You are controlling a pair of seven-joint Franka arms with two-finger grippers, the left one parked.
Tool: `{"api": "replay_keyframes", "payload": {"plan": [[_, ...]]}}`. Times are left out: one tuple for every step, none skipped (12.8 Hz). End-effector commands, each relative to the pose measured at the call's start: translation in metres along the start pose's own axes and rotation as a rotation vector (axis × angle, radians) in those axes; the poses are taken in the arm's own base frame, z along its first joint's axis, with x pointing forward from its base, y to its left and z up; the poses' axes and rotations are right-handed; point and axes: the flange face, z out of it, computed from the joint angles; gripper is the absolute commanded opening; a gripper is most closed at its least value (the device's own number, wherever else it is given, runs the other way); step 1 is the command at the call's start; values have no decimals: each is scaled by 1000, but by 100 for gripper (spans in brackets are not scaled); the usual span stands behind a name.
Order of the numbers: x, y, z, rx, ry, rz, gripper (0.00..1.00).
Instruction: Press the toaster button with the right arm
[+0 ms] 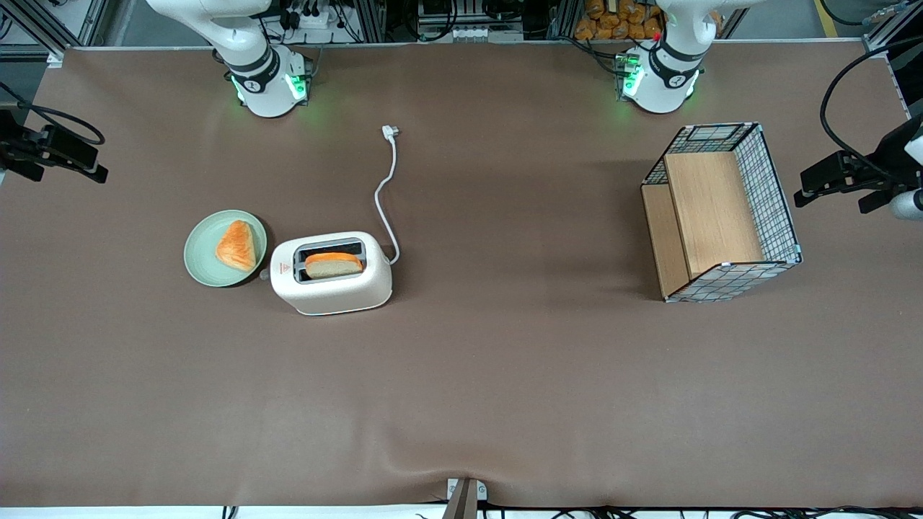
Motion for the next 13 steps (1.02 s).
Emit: {"api": "replay_keyframes", "payload": {"plan": [[-14,5,0,-15,26,-10,100],[-16,5,-3,-15,31,-11,100],[-16,5,-3,-15,31,-11,100],[-16,5,-2,-15,29,-11,100],[-18,4,-4,-15,31,-12,100],[-19,4,-4,-15,31,-12,100],[-19,4,-1,-15,25,-12,100],[-20,5,1,-16,23,-12,100],[-21,5,2,-19,25,-11,100],[-21,4,4,-23,23,-15,100],[-22,4,3,-27,31,-16,100],[-22,3,3,-35,33,-17,100],[-21,1,4,-38,36,-21,100]]}}
